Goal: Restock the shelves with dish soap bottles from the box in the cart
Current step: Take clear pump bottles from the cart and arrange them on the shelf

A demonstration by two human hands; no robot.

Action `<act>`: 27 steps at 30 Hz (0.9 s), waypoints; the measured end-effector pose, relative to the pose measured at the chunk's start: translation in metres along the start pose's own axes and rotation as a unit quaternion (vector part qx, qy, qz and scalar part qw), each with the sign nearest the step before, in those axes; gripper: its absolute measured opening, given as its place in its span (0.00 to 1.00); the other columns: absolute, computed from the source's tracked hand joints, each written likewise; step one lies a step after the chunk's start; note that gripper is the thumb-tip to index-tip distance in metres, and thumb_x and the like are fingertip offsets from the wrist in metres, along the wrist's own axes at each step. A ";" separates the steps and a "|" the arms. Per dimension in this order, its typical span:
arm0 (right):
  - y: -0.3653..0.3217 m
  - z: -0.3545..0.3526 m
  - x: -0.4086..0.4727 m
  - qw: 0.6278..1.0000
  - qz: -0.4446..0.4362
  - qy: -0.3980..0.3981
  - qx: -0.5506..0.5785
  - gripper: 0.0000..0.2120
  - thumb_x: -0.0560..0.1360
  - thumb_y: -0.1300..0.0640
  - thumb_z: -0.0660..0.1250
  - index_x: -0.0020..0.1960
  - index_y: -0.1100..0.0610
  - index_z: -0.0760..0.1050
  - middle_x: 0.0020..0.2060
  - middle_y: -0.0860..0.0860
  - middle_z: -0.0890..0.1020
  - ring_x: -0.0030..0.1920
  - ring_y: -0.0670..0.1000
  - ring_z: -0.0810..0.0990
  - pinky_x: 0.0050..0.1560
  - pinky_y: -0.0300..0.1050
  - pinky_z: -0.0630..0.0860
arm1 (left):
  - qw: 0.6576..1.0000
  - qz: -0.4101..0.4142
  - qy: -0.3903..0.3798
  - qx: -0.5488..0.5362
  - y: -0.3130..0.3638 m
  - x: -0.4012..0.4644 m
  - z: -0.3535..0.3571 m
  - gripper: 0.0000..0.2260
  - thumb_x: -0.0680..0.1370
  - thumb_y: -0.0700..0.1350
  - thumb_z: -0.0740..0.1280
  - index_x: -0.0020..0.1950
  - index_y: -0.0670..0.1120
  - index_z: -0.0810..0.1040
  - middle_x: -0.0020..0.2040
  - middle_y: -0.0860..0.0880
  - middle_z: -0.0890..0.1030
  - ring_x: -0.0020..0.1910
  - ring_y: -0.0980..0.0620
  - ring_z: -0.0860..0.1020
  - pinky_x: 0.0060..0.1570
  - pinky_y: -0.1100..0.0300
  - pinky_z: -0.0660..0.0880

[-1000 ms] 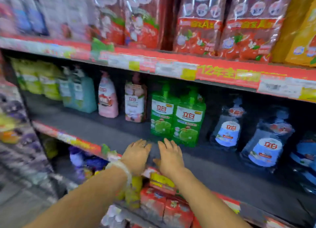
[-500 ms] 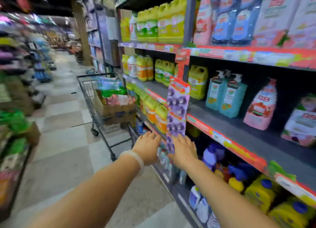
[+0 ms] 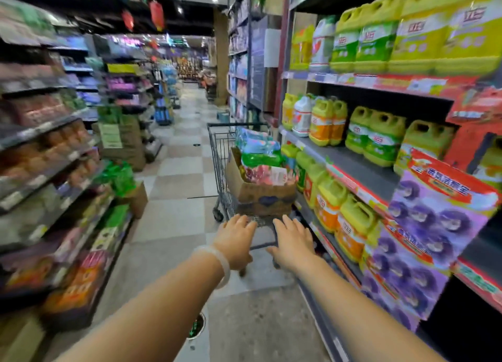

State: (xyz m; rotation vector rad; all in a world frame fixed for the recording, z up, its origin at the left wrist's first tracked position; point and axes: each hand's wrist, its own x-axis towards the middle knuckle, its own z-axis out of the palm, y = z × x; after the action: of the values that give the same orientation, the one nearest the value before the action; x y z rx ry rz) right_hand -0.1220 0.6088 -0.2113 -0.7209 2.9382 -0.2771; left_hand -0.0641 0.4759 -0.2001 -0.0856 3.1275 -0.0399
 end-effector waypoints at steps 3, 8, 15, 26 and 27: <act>-0.012 -0.014 0.069 1.000 -0.013 0.005 0.004 0.33 0.78 0.46 0.61 0.77 0.52 0.49 0.77 0.51 0.49 0.77 0.58 0.47 0.75 0.58 0.48 | 1.000 -0.019 0.017 -0.003 -0.040 0.056 -0.012 0.35 0.72 0.52 0.71 0.74 0.45 0.59 0.73 0.45 0.62 0.73 0.44 0.58 0.72 0.49 0.60; -0.031 -0.014 0.160 0.999 -0.032 0.002 -0.003 0.33 0.78 0.46 0.62 0.76 0.52 0.51 0.77 0.51 0.51 0.77 0.58 0.48 0.75 0.58 0.49 | 0.999 -0.036 0.015 -0.001 -0.092 0.126 -0.011 0.35 0.73 0.52 0.70 0.75 0.45 0.57 0.75 0.45 0.60 0.75 0.44 0.57 0.73 0.49 0.58; -0.046 -0.002 0.294 0.999 -0.031 -0.013 -0.011 0.32 0.78 0.47 0.62 0.76 0.53 0.51 0.77 0.52 0.51 0.77 0.58 0.48 0.75 0.58 0.48 | 1.000 -0.024 0.011 -0.010 -0.166 0.244 0.007 0.32 0.75 0.50 0.68 0.74 0.45 0.59 0.73 0.43 0.62 0.74 0.43 0.58 0.73 0.50 0.59; -0.061 -0.015 0.527 0.999 0.033 0.005 -0.001 0.32 0.77 0.46 0.62 0.75 0.54 0.53 0.76 0.54 0.54 0.76 0.58 0.52 0.74 0.54 0.53 | 0.999 0.009 -0.006 -0.031 -0.296 0.476 -0.003 0.32 0.73 0.50 0.69 0.73 0.46 0.60 0.72 0.45 0.64 0.73 0.44 0.59 0.71 0.47 0.62; -0.058 -0.013 0.541 0.999 0.041 -0.005 -0.003 0.32 0.77 0.46 0.62 0.75 0.55 0.54 0.76 0.54 0.54 0.76 0.58 0.52 0.74 0.54 0.53 | 0.999 0.014 -0.018 -0.032 -0.302 0.492 0.000 0.32 0.73 0.49 0.69 0.73 0.46 0.60 0.71 0.44 0.64 0.73 0.44 0.59 0.71 0.47 0.61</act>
State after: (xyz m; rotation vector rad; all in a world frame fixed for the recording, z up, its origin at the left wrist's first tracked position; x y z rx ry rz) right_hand -0.5748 0.3077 -0.2174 -0.5974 2.9505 -0.2568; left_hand -0.5391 0.1476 -0.1983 -0.0427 3.0940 0.0625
